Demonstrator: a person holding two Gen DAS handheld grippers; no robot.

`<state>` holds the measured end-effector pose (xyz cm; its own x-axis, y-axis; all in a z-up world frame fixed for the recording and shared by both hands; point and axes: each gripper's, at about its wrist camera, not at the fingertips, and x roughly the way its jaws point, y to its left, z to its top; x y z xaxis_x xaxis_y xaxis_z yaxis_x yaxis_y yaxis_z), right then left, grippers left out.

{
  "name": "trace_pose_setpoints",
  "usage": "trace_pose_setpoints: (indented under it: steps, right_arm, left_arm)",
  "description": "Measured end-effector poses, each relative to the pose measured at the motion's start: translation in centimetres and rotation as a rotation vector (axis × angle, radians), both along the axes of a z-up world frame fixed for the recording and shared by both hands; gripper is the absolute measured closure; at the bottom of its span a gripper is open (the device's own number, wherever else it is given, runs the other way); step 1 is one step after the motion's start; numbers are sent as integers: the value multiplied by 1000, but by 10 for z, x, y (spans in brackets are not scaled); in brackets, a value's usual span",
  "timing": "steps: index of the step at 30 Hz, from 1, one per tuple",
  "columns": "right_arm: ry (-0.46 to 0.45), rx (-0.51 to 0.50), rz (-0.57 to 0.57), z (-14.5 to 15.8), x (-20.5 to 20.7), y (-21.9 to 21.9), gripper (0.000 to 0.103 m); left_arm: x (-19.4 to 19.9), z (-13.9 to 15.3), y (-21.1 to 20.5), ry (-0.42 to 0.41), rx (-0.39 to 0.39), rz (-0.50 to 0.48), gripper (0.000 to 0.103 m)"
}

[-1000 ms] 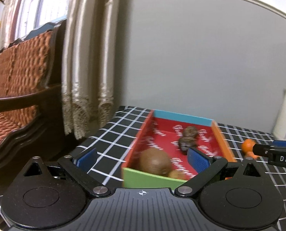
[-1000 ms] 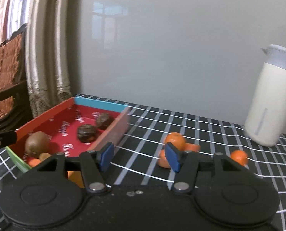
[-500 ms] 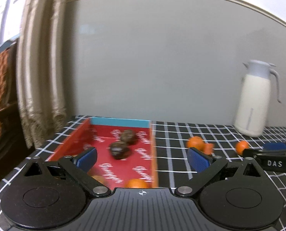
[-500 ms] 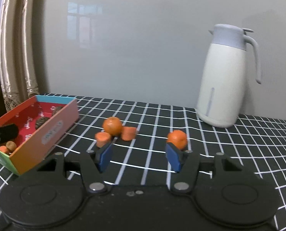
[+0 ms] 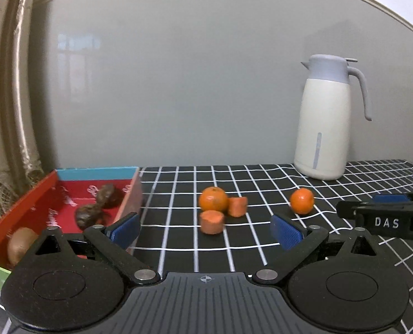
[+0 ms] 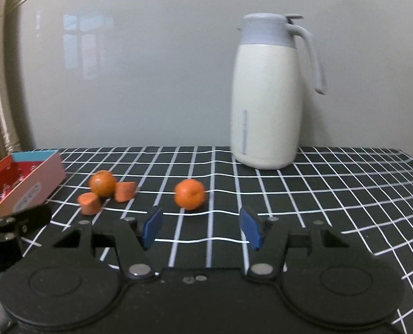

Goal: Organize fruits
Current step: 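Move the left gripper to the pile and grasp an orange carrot chunk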

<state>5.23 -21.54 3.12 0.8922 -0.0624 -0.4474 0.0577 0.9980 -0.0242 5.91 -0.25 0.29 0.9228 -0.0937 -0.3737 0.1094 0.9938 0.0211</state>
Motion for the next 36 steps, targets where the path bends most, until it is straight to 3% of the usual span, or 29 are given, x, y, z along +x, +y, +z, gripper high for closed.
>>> trace_pose_setpoints:
  steps: [16,20,33,36]
  right_arm:
    - [22,-6,-45,-13,32,-22,40]
    - [34,0,-51,-17,45,-27,40]
    - [53,23,-10,-23,73,-16,39]
    - [61,27,-6,-24,73,-17,39]
  left_arm:
    - [57,-23,-17,82,-40,46,4]
    - [73,-29,-21,112,-52,34,27]
    - [114,-43,-20,212,-60,88,31]
    - [118,-45,-23,237,-53,83,52]
